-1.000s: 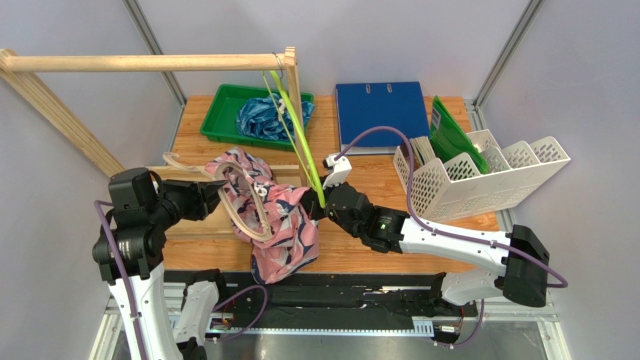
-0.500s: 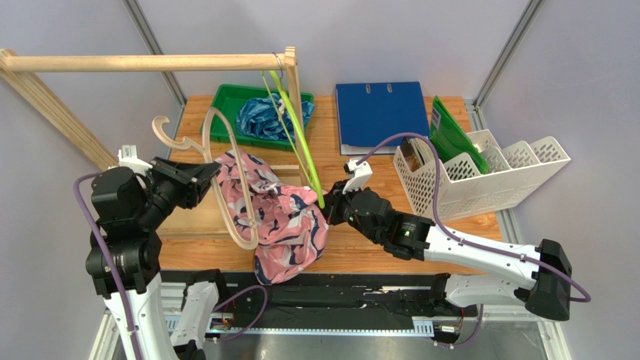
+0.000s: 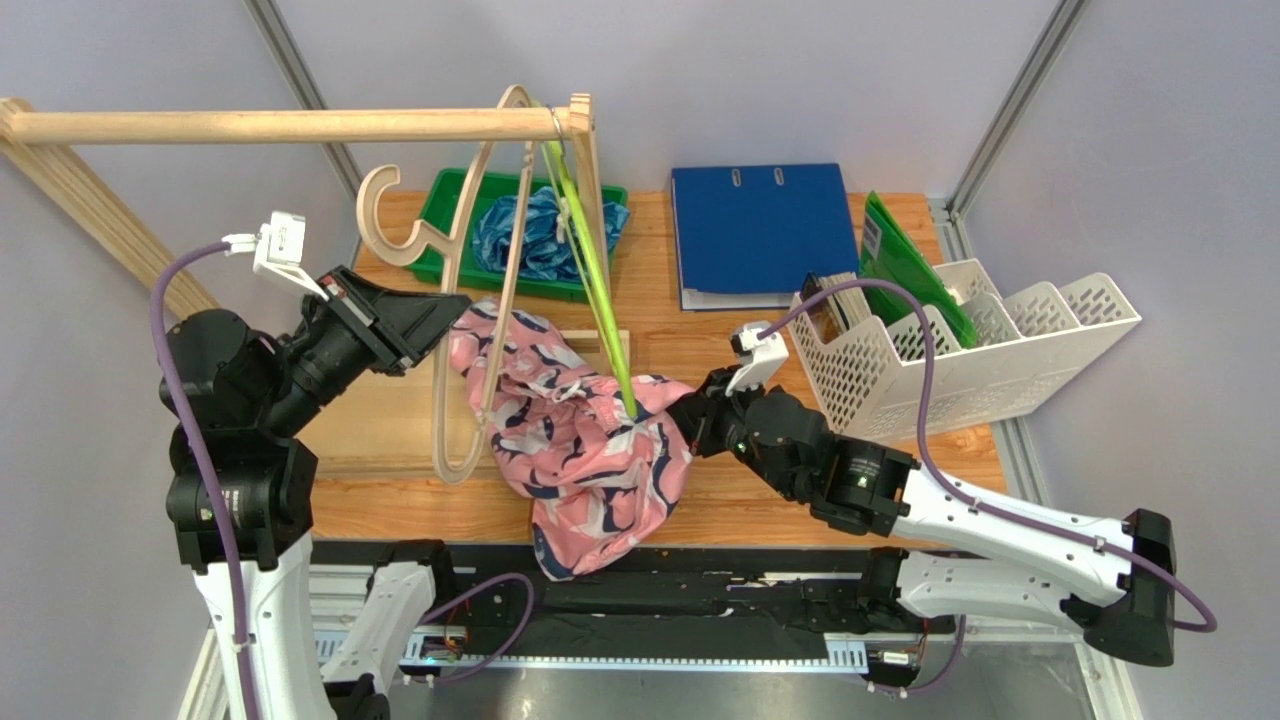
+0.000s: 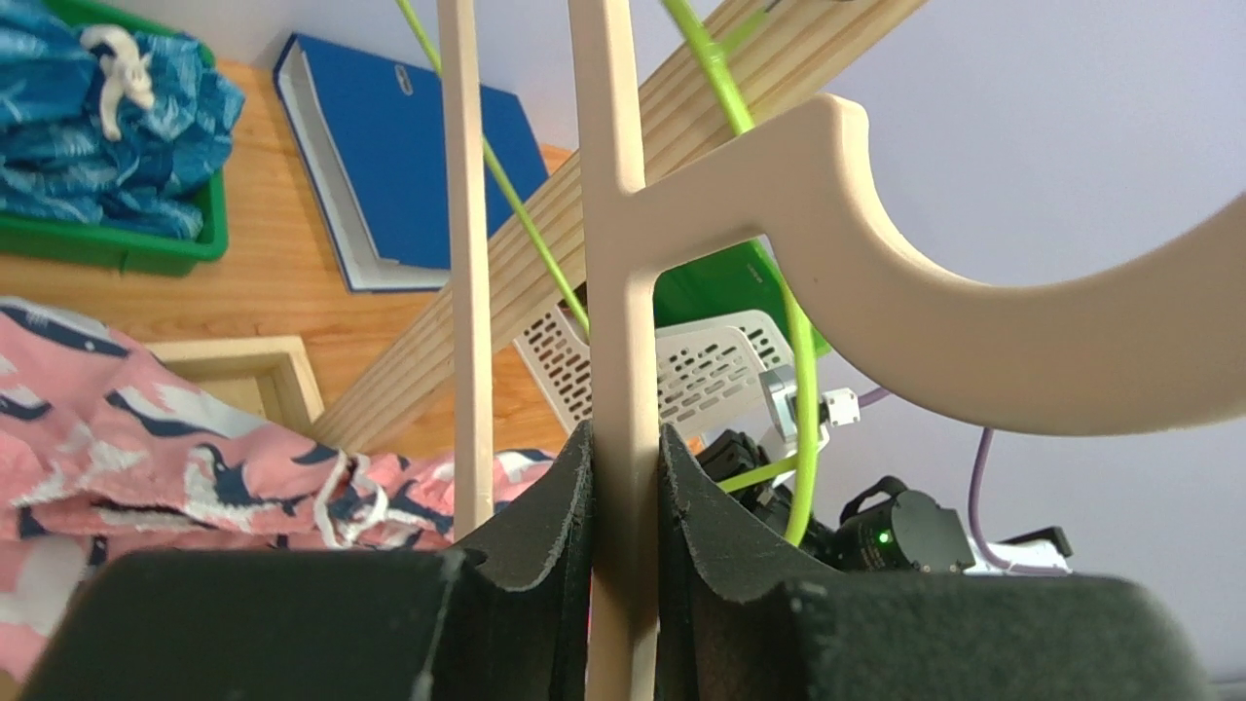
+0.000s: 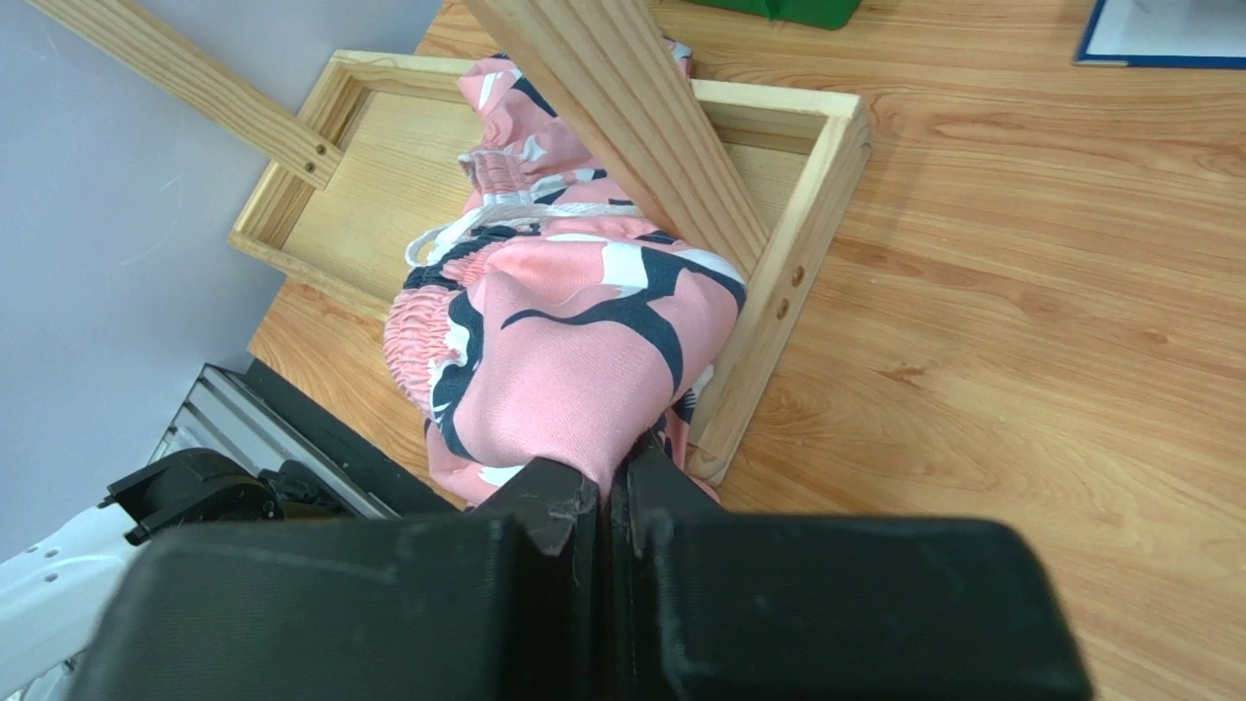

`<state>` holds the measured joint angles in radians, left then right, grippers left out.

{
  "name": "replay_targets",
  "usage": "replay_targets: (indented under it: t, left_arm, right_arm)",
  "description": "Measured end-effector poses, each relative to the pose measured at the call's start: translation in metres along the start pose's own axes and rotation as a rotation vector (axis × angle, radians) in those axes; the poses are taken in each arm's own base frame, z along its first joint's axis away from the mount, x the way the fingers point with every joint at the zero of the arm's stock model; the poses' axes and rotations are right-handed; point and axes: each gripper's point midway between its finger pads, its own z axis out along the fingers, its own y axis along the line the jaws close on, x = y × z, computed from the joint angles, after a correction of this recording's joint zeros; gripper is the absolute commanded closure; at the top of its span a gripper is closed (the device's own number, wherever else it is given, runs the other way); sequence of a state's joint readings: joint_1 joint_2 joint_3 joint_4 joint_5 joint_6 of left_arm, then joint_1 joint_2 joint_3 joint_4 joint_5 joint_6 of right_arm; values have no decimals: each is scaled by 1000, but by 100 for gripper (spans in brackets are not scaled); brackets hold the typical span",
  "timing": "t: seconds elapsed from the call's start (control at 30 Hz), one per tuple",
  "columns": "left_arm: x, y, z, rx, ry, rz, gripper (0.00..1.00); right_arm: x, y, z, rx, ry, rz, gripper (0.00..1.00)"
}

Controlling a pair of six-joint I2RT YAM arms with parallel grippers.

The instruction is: Remove the shorts from the hanger

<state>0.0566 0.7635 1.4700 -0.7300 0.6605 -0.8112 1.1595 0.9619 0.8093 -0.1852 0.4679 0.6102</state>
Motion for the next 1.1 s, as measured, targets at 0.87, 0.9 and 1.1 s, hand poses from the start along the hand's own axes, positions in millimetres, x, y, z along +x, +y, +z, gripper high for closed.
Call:
replay_targets:
  t: [0.87, 0.9, 1.1]
  left_arm:
    - [-22, 19, 73, -13, 101, 38, 100]
    - [-23, 19, 72, -17, 93, 42, 100]
    - [-24, 20, 75, -14, 90, 47, 100]
  right_arm:
    - [-41, -41, -46, 104, -127, -21, 100]
    - [-40, -44, -46, 113, -125, -25, 100]
    - [-46, -61, -45, 177, -126, -33, 100]
